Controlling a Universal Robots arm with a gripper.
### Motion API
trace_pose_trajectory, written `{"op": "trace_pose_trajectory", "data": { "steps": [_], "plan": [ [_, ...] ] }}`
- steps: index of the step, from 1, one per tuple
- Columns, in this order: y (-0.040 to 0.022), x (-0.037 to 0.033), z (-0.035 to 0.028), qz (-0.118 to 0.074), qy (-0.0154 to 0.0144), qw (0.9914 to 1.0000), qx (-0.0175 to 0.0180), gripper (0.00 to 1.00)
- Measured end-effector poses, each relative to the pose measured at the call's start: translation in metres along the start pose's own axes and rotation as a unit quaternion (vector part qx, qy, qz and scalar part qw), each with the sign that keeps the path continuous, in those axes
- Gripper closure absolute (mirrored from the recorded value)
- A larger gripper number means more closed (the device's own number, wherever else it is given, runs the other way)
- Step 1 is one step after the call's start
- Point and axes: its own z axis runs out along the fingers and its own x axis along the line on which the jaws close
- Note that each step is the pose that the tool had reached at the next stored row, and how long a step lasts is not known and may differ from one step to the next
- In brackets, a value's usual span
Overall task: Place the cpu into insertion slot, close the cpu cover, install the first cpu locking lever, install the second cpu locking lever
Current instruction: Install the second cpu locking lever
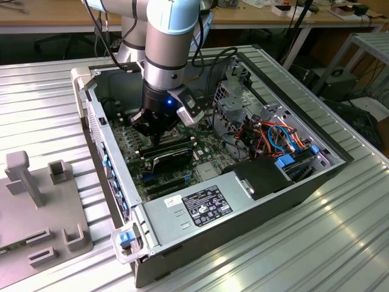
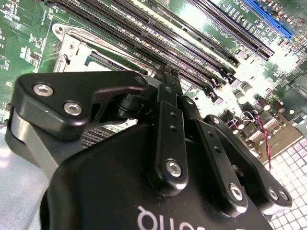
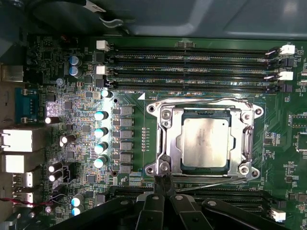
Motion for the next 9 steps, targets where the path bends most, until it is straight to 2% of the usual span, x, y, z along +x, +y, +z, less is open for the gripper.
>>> {"op": "trace_pose_trajectory", "data": {
  "steps": [9],
  "plan": [
    [0.0001, 0.0015, 0.0015, 0.0, -0.0001, 1.0, -0.0001, 0.89]
  ]
}}
